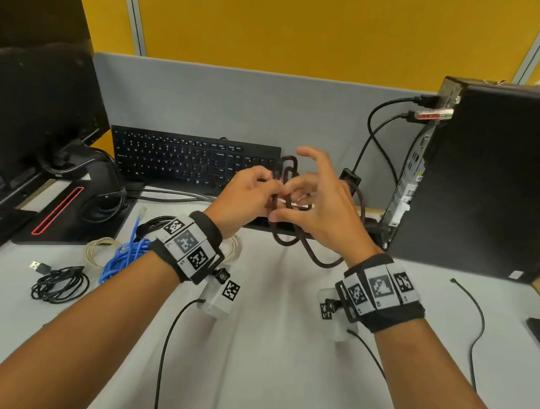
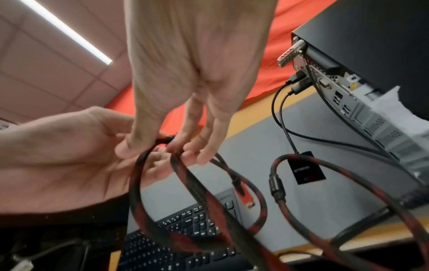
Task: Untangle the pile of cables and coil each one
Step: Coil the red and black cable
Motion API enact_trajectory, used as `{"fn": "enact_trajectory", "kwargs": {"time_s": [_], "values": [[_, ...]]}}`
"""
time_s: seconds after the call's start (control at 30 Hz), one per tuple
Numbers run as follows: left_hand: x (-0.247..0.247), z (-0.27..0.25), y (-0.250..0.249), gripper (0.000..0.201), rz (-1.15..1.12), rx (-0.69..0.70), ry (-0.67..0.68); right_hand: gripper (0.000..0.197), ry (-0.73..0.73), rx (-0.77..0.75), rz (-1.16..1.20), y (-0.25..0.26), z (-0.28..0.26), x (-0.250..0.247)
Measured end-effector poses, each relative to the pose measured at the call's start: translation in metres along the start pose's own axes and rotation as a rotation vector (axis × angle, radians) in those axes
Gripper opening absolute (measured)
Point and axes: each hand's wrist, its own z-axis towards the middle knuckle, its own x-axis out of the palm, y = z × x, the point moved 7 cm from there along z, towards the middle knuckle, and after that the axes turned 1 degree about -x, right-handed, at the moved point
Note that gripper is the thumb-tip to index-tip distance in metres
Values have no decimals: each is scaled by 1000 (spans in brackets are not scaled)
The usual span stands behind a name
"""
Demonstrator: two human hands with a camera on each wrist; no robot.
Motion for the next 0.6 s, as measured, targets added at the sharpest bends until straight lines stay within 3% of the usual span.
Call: {"fn": "enact_trajectory", "kwargs": {"time_s": [0.07, 0.2, 0.3, 0.37, 0.47, 0.6], "values": [[-2, 0, 0, 13, -74, -6, -8, 91, -60, 67, 45, -5, -2, -2], [-10, -1, 0, 21, -156, -15, -7, 52, 156, 205, 110, -15, -7, 12], [-20, 2, 2, 25, -177, -43, -80, 37, 184, 173, 191, -13, -10, 9], [-31, 4, 7, 26, -221, -77, -155, 33, 179, 121, 278, -10, -12, 3], [-43, 6, 15, 26, -378, -126, -218, 34, 282, 35, 476, 0, -21, 1], [-47, 7, 14, 33, -355, -90, -175, 37, 437, -27, 384, 3, -31, 9]]}}
